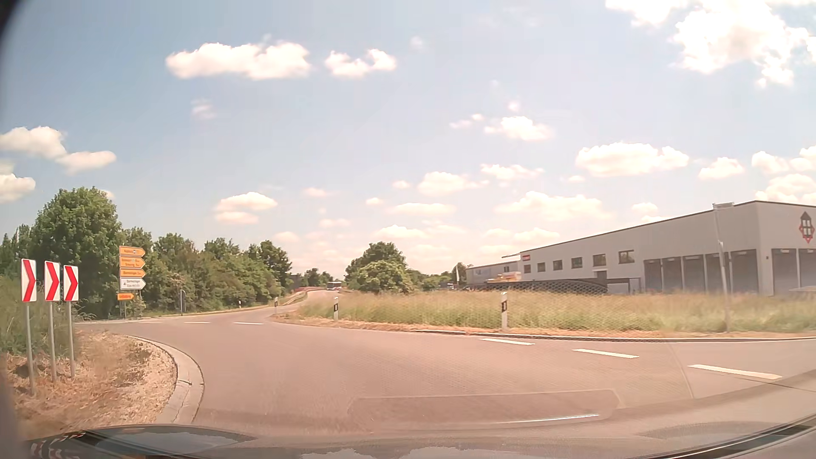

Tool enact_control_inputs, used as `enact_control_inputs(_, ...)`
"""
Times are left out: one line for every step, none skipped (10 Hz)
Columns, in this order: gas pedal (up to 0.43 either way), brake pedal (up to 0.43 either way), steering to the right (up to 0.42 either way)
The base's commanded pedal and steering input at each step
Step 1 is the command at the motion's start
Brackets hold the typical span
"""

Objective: Follow the waypoints while adhering to traffic rules and regulations

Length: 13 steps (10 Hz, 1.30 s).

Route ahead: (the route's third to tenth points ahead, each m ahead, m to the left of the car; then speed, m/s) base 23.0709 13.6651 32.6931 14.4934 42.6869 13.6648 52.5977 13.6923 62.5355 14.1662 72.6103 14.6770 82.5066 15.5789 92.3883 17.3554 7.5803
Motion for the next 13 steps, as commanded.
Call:
enact_control_inputs(0.24,0.012,-0.229)
enact_control_inputs(0.24,0.012,-0.223)
enact_control_inputs(0.24,0.012,-0.217)
enact_control_inputs(0.24,0.012,-0.208)
enact_control_inputs(0.24,0.012,-0.202)
enact_control_inputs(0.24,0.012,-0.201)
enact_control_inputs(0.24,0.012,-0.198)
enact_control_inputs(0.24,0.012,-0.19)
enact_control_inputs(0.24,0.012,-0.184)
enact_control_inputs(0.24,0.012,-0.173)
enact_control_inputs(0.24,0.012,-0.163)
enact_control_inputs(0.24,0.012,-0.15)
enact_control_inputs(0.24,0.012,-0.131)
